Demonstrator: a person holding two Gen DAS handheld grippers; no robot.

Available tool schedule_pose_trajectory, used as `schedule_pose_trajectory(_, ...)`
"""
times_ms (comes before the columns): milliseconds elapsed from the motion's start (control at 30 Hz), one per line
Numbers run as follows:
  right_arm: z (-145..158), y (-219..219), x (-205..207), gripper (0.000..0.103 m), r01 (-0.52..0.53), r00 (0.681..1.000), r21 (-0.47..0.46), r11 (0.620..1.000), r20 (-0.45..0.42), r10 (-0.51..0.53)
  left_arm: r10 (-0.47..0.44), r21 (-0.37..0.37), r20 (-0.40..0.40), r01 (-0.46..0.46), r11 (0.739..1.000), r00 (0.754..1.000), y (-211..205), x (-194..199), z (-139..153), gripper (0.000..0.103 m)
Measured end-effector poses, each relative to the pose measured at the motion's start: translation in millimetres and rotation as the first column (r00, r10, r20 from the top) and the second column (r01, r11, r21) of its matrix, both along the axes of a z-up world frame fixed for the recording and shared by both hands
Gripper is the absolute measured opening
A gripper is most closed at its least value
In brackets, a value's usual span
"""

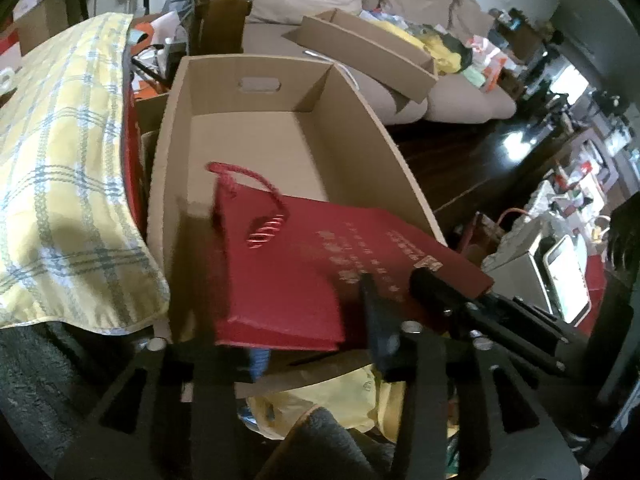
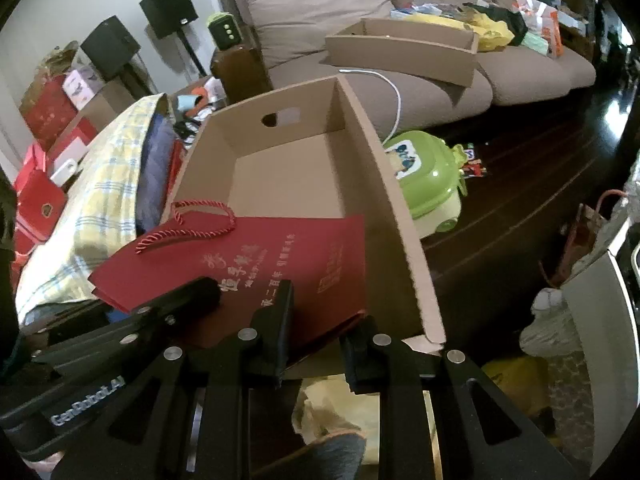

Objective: Organize objects
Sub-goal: 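Lower the red gift bag down into the cardboard box with both grippers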

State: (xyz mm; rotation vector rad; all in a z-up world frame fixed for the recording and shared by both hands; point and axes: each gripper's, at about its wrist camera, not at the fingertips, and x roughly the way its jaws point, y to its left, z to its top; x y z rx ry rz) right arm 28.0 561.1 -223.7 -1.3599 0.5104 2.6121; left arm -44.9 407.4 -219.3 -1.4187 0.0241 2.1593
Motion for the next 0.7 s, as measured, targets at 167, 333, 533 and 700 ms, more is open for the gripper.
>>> schedule_pose_trajectory(167,-6.7,4.0,-1.0,0.021,0.009,1.000,-0.036,0.999,0.030,-0.008,-0.005,-0.026,0.000,0.005,1.000,1.000,3.0,1.0,-2.7,0.042)
schedule_pose_trajectory(333,-3.9,3.6,0.2,0.021,0.013,1.000,-0.029,1.000,0.019,-0.013,-0.005,-0.020,0.000,0.005,1.000,1.000,1.0,0.0,-0.7,0.042)
schedule_pose_trajectory(533,-8.4,8.4,0.1,0.021,0.038,0.999,-0.064,0.997,0.037,-0.036,-0.020,-0.036,-0.012,0.020,0.999,1.000,3.6,3.5,-2.6,0.040)
schedule_pose_trajectory(700,-7.3,11.2,2.2,0.021,0.058,0.998,-0.054,0.997,0.038,-0.056,-0.031,-0.037,-0.007,0.031,0.999,0.999,4.0,2.1,0.6,0.041)
